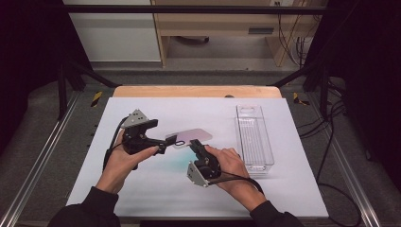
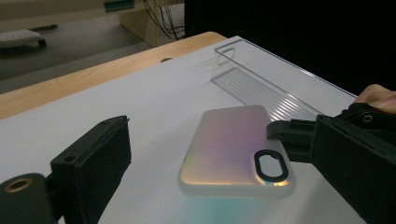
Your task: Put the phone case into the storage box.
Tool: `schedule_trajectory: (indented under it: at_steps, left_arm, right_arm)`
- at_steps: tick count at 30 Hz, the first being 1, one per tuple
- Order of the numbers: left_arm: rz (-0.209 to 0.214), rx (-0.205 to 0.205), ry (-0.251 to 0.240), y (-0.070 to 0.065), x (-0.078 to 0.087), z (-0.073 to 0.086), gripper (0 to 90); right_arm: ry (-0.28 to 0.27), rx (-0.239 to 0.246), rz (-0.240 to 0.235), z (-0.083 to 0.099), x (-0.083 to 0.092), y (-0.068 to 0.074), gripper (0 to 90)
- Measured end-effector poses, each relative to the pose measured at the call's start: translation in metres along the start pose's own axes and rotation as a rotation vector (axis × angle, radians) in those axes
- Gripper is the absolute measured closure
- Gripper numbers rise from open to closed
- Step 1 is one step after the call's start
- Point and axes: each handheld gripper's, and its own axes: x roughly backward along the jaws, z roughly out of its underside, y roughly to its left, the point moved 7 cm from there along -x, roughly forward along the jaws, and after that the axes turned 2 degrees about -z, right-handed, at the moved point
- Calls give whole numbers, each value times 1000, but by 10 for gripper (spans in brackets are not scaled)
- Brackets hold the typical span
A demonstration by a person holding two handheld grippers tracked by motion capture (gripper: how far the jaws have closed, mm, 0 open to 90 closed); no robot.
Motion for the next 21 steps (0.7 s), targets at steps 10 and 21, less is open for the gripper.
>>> schedule_trajectory:
  at_steps: [10,21]
  left_arm:
    - [-153,-53,-143,15,13,17,48]
    - [-201,-40,-218,9,25,45,40]
  right_arm:
    - [0,-10,-13,4,0,-2,818]
    - [11,-14,-21,8,2,1,818]
